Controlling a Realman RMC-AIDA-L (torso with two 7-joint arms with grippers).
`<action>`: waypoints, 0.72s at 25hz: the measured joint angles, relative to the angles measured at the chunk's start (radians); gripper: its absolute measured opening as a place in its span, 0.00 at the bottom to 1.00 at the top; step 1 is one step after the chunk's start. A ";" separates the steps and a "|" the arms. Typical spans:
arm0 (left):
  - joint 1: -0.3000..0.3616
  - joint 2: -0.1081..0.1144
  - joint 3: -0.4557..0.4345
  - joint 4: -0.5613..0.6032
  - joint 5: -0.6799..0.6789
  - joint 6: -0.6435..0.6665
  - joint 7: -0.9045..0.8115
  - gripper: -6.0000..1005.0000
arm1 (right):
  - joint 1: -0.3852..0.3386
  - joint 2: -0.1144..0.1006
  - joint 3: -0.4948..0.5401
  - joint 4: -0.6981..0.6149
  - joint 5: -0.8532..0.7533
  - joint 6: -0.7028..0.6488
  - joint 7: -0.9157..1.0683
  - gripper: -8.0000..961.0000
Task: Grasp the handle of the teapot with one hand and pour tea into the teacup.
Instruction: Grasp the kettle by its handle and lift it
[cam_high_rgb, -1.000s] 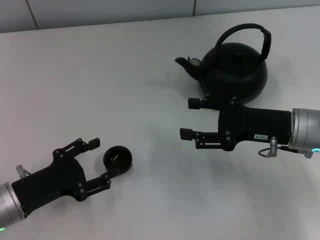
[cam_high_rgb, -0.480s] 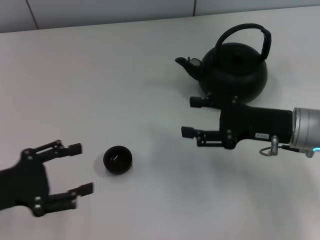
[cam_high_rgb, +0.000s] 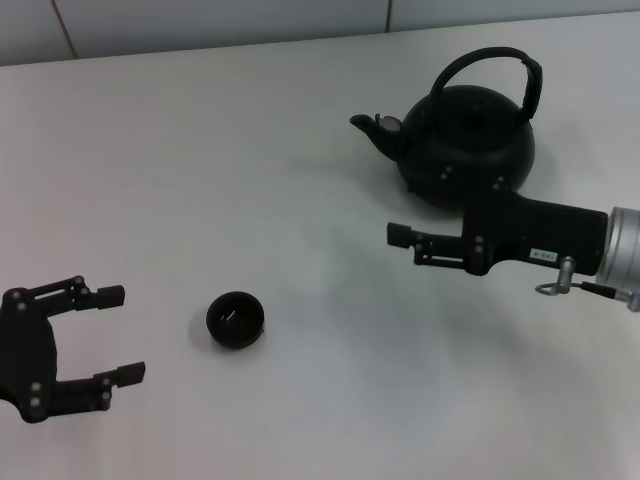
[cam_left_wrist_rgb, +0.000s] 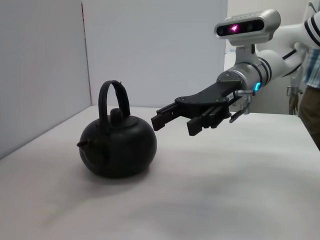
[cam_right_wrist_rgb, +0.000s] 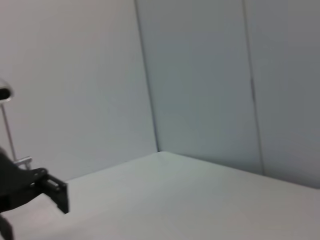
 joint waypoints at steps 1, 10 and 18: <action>-0.001 0.000 -0.003 0.001 0.000 0.002 0.000 0.79 | -0.002 0.001 0.011 0.000 0.000 0.000 0.000 0.83; -0.001 0.001 -0.007 0.004 0.004 0.003 -0.002 0.79 | -0.036 0.004 0.150 0.092 0.221 0.003 -0.092 0.82; -0.002 -0.002 -0.018 -0.001 0.028 -0.004 -0.016 0.79 | -0.039 0.005 0.151 0.281 0.499 0.089 -0.397 0.83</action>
